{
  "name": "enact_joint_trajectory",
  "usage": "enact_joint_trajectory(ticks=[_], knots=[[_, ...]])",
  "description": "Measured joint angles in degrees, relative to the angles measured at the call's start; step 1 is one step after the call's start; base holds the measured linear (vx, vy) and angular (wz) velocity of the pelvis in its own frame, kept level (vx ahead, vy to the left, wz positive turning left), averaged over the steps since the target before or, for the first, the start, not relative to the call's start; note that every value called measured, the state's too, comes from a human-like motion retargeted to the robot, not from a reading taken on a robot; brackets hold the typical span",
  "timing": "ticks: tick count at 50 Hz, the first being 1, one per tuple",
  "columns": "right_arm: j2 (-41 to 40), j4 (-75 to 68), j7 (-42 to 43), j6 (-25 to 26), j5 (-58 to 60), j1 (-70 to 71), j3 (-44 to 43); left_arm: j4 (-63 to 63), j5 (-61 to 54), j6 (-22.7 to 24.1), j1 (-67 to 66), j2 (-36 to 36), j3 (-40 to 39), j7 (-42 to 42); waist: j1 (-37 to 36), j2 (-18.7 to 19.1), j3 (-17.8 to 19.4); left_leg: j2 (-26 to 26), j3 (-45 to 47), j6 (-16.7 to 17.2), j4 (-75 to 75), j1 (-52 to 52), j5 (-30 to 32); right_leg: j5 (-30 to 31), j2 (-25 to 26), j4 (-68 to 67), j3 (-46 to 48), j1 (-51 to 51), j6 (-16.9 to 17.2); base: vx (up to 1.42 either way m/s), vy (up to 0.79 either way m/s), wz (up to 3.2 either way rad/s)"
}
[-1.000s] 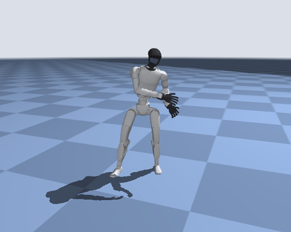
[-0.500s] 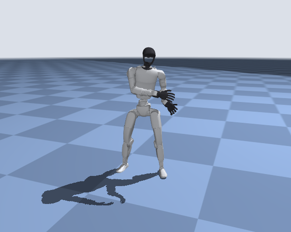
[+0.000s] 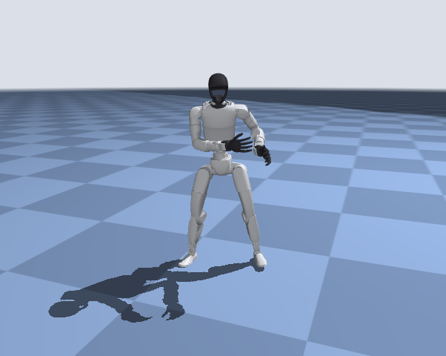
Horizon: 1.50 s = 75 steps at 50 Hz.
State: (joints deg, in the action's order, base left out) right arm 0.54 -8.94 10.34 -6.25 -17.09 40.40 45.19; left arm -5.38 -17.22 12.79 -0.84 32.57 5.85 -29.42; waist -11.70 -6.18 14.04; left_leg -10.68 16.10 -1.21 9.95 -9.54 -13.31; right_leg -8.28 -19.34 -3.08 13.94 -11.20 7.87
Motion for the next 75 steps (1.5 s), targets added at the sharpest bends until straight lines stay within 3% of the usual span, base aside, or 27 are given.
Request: enact_joint_trajectory(ticks=[7,14,23,29,33,38,42,48,52,55,60,65,70,75], knots=[[-0.1,0.6,2.1,-0.4,-4.8,3.2,-2.7,-2.7,2.0,-1.8,9.9,10.9,4.6,2.4,-0.8,-3.1,2.9,1.4,-4.9,0.4,-5.2,-2.0,1.3,2.4,-1.2,-0.2,5.8,0.1,1.7,-0.1,0.21,0.71],[-0.6,1.6,7.5,-1.5,-5.8,13.4,-3.5,-3.8,-3.8,0.3,20.0,16.9,9.5,-4.0,-10.4,-6.7,6.5,4.3,-13.4,-0.6,-5.5,-6.8,2.6,5.2,-3.5,-0.7,14.5,2.4,3.1,0.02,0.18,1.1],[-3.2,-0.7,3.9,-0.4,-3.2,28.4,-1.7,-7.1,-7.4,4.1,15.3,21.5,-0.9,-8.7,-24.7,-7.9,7.8,4.0,-24.7,-1.0,-4.3,-10.7,3.1,8.0,-2.1,-6.4,17.3,4.7,0.9,0.13,0.07,1.03],[-4.7,-2.9,1.0,1.3,2.8,32.7,2.9,-7.7,-11.7,8.4,8.9,15.8,-1.9,-11.3,-29.2,-4.4,9.1,3.9,-33.2,-0.4,-6.8,-11.7,4.4,6.6,0.7,-8.6,15.7,6.2,-0.1,0.1,-0.02,1.27],[-3.1,-4.7,-2.4,2.7,5.9,31.4,6.1,-5.5,-14.3,11.0,7.7,6.9,3.3,-12.8,-31.5,0.0,11.0,4.8,-38.3,-0.1,-8.2,-13.0,6.3,4.8,2.0,-8.7,15.6,7.3,-0.4,0.01,-0.08,1.34],[-1.2,-6.2,-10.4,4.8,6.8,27.1,9.6,-1.7,-14.4,11.3,4.1,-5.8,6.2,-13.0,-31.5,6.4,13.4,5.7,-43.7,1.1,-8.0,-16.2,8.3,0.2,3.0,-12.1,15.3,6.4,-3.9,-0.1,-0.11,1.03],[-1.5,-5.6,-16.6,6.7,11.7,23.3,10.8,-0.3,-10.3,8.7,-1.1,-13.5,6.6,-14.0,-29.6,10.2,15.4,5.1,-46.0,3.5,-7.1,-18.6,8.5,-4.2,3.9,-16.9,11.8,3.4,-6.1,-0.18,-0.14,0.44],[-2.5,-6.3,-18.3,8.4,14.5,19.6,11.7,2.3,-11.0,10.0,-2.4,-20.3,10.6,-19.0,-26.0,12.6,15.7,2.6,-45.7,6.9,-5.4,-24.6,8.8,-10.2,4.7,-25.8,2.9,-6.9,-3.5,-0.26,-0.18,-0.23],[-4.0,-15.2,-16.2,9.8,19.2,20.6,14.6,7.2,-21.3,13.3,3.0,-22.5,14.8,-18.1,-23.4,12.8,15.7,0.1,-42.2,8.6,-3.5,-28.3,9.0,-14.8,-3.1,-31.9,12.3,-12.5,-7.2,-0.31,-0.24,-0.99],[-5.0,-26.0,-15.1,12.2,22.1,21.8,17.1,13.8,-32.6,13.1,9.9,-23.7,18.1,-14.1,-21.0,12.1,15.7,-1.3,-38.4,9.0,-0.4,-29.8,8.7,-15.0,-8.6,-35.1,17.3,-15.5,-9.8,-0.31,-0.31,-1.21],[1.9,-35.6,-12.6,14.6,15.0,24.0,17.4,28.9,-48.6,6.7,25.1,-25.8,22.1,-4.8,-15.8,9.5,15.7,-3.8,-33.1,7.9,7.5,-28.7,7.0,-16.3,-8.5,-42.5,8.5,-22.1,-8.3,-0.22,-0.35,-1.28],[10.9,-38.9,2.2,13.0,0.9,26.7,10.9,43.2,-49.0,-2.2,43.3,-28.9,21.1,0.1,-5.9,4.9,15.7,-10.3,-24.5,7.5,10.8,-17.9,5.5,-16.6,-2.5,-41.9,2.1,-18.7,-6.6,-0.01,-0.28,-1.78],[12.0,-44.8,18.7,11.2,-2.8,35.4,-4.3,52.8,-43.7,-8.0,65.6,-27.9,19.3,0.4,10.4,-1.2,7.8,-15.3,-13.9,5.1,6.6,-5.7,8.1,-12.2,4.6,-31.5,-2.2,-12.5,-4.0,0.2,-0.13,-1.72],[18.8,-33.6,27.4,5.3,-5.6,46.8,-17.0,51.7,-38.8,-8.0,87.2,-22.3,24.3,3.8,26.2,-4.2,-2.6,-13.3,-7.4,3.5,3.6,1.8,11.1,-5.5,7.9,-17.4,-7.6,-6.7,-1.1,0.28,-0.04,-1.4]])
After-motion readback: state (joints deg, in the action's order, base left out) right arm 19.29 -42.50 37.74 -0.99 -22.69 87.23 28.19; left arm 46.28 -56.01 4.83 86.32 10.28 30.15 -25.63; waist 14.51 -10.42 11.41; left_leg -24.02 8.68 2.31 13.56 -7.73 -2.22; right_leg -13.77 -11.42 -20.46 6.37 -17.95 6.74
